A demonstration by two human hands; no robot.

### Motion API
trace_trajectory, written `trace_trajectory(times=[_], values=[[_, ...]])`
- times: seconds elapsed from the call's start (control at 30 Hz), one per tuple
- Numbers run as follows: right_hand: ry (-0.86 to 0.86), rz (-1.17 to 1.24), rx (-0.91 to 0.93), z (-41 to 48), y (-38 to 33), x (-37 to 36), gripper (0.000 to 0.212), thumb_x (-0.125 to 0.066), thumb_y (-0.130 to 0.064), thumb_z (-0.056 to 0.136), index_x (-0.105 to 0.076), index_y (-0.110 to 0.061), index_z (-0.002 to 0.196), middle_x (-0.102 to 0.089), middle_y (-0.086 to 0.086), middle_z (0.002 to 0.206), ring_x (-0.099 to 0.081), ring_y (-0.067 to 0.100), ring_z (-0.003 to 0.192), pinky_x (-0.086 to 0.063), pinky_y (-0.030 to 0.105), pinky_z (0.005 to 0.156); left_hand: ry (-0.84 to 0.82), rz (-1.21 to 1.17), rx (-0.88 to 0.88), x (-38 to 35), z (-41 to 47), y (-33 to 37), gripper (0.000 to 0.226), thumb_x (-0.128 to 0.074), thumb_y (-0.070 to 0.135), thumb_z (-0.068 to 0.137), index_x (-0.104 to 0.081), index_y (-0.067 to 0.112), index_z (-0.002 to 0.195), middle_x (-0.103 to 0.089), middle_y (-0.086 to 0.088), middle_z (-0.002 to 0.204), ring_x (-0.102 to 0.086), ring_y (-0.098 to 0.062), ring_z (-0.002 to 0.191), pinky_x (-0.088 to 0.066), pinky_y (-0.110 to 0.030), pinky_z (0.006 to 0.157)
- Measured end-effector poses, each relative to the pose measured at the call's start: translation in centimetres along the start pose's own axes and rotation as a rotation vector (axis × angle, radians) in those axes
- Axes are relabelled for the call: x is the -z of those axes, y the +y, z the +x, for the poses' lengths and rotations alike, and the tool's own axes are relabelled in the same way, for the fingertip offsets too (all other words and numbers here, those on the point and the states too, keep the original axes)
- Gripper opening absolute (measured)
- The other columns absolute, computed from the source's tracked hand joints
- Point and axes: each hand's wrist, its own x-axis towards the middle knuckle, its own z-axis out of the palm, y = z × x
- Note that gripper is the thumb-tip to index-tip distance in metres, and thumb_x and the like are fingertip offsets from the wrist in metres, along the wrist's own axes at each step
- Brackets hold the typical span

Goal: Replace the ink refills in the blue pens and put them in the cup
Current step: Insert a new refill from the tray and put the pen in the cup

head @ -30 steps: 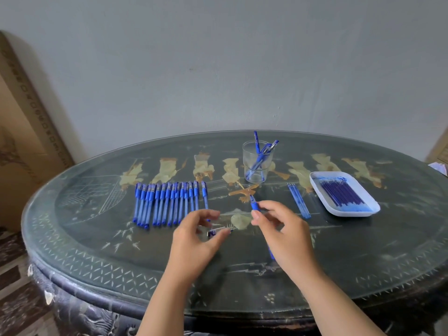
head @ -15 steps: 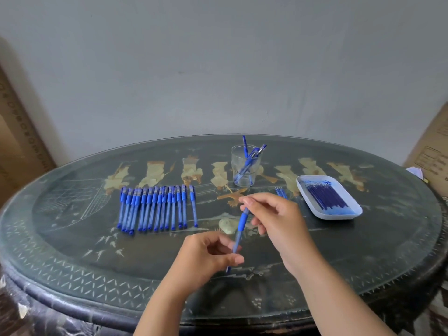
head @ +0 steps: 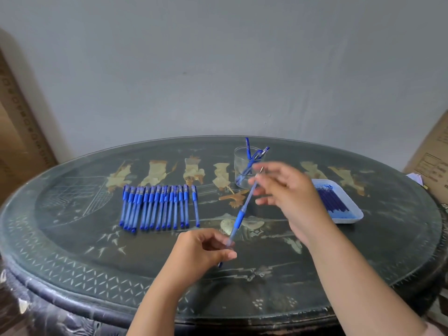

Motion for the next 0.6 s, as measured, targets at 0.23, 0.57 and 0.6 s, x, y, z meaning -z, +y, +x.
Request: trace_trajectory(times=[0.23,0.57,0.6], values=[[0.301,0.234,0.148,3.2,-2.6,2.6,0.023,-0.046,-0.013,0.103,-0.058,-0.03,0.109,-0.061,0.009,0.089,-0.071,0.025,0.073,-0.061,0.04,0.063,0.104,-0.004,0.005,1.9,0.1,0.0,0.023,-0.084,0.02,0.064,-0.075,0.016,0.084,-0.076,-0.003,0.077,-0.072,-0.022,0.074,-0.057,-0.022,0.071],[0.401,-0.411,-0.144,7.8,7.8,5.6,0.011,-0.071,-0.015,0.086,-0.072,-0.025,0.081,-0.075,-0.004,0.084,-0.069,0.014,0.087,-0.051,0.029,0.081,0.642,-0.261,-0.044,3.4,1.1,-1.2,0.015,-0.08,0.017,0.078,-0.075,0.021,0.091,-0.076,0.003,0.084,-0.073,-0.016,0.083,-0.057,-0.034,0.084],[0.393,-0.453,-0.171,8.2,8.4,5.7,0.008,-0.072,-0.015,0.084,-0.074,-0.023,0.082,-0.075,-0.002,0.086,-0.069,0.015,0.088,-0.048,0.027,0.078,0.655,-0.276,-0.042,3.5,1.2,-1.4,0.015,-0.079,0.017,0.078,-0.075,0.021,0.092,-0.076,0.002,0.085,-0.073,-0.017,0.084,-0.057,-0.034,0.085]])
